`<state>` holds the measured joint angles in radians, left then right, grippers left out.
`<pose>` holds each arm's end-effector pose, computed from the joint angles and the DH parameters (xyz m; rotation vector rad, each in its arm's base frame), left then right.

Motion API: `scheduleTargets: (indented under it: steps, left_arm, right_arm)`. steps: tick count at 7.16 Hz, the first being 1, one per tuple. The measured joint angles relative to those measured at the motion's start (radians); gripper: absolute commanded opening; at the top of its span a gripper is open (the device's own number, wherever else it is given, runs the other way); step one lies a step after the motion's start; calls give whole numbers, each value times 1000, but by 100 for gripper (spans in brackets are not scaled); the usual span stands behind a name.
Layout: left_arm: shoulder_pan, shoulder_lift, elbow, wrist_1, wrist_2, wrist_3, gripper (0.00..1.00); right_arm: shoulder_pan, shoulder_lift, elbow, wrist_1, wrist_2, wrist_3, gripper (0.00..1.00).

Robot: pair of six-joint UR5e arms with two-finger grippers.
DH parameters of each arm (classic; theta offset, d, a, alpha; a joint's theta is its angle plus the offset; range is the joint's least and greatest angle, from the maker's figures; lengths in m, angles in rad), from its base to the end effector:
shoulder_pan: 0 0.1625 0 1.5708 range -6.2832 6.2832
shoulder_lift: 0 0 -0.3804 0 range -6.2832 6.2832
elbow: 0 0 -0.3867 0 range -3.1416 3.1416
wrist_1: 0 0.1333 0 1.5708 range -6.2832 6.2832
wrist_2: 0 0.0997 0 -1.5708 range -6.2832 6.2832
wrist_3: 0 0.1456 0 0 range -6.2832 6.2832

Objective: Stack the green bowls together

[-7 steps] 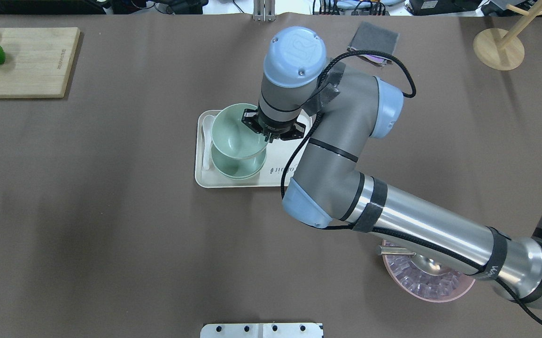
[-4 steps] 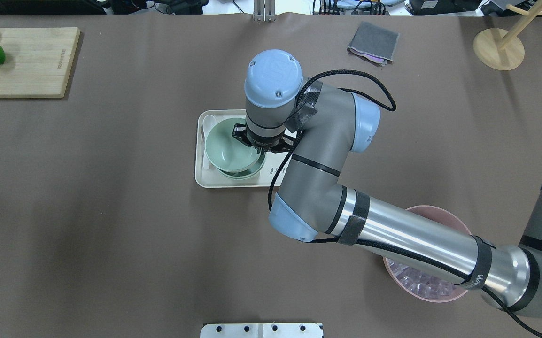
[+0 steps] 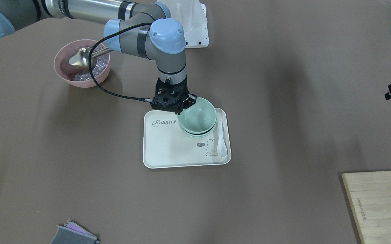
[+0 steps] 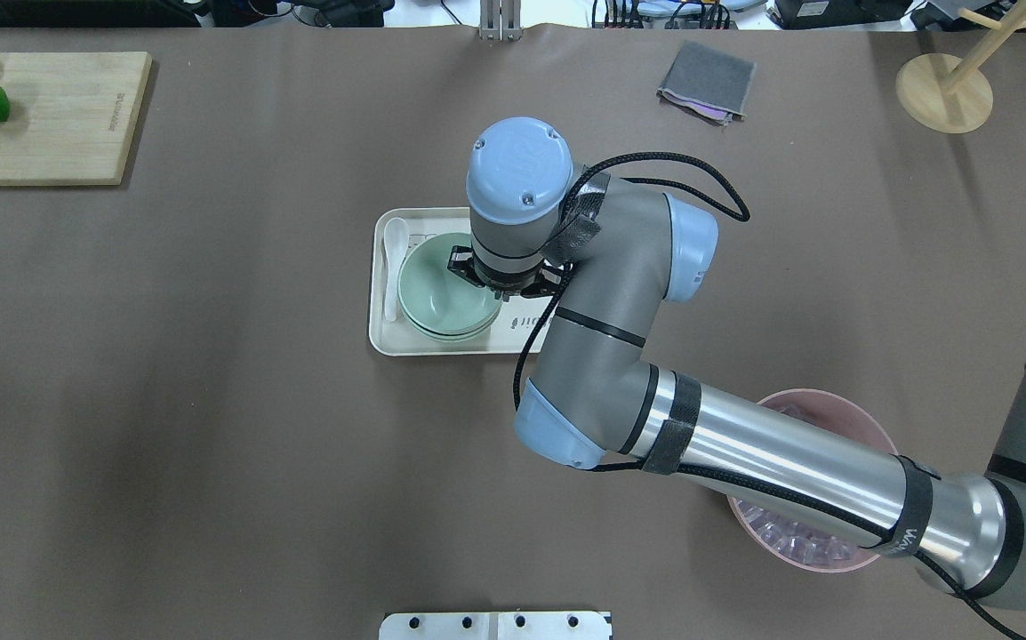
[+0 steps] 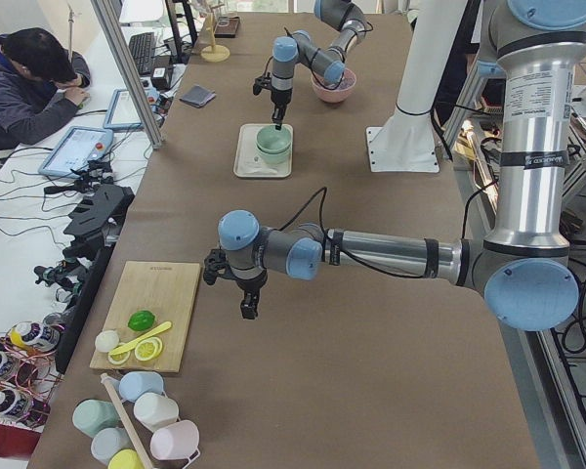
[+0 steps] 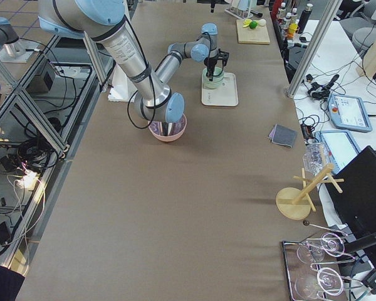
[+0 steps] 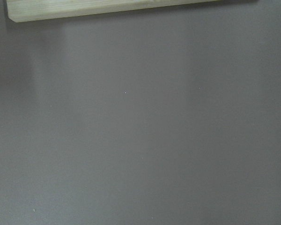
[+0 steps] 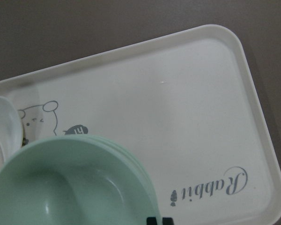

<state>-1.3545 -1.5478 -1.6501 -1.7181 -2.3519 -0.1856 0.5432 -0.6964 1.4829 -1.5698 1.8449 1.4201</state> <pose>0.0764 -0.4909 0.6021 0.0339 0.8014 0.1086 -0.5804 -0.4601 0.1610 0.0218 -0.8263 0.2621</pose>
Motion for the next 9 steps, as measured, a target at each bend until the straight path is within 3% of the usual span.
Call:
scheduleTargets:
  steps: [5, 6, 7, 8, 9]
  left_arm:
    - [1, 0, 0, 0, -1, 0, 98]
    - [1, 0, 0, 0, -1, 0, 98]
    - [1, 0, 0, 0, -1, 0, 98]
    - [2, 0, 0, 0, -1, 0, 98]
    - [2, 0, 0, 0, -1, 0, 98]
  right_arm:
    - [-4, -13, -33, 95, -7, 4, 0]
    - [-4, -13, -34, 99, -7, 4, 10]
    - [-4, -14, -34, 100, -6, 4, 28]
    - [-4, -15, -35, 100, -6, 3, 68]
    - [-3, -15, -34, 101, -5, 1, 100]
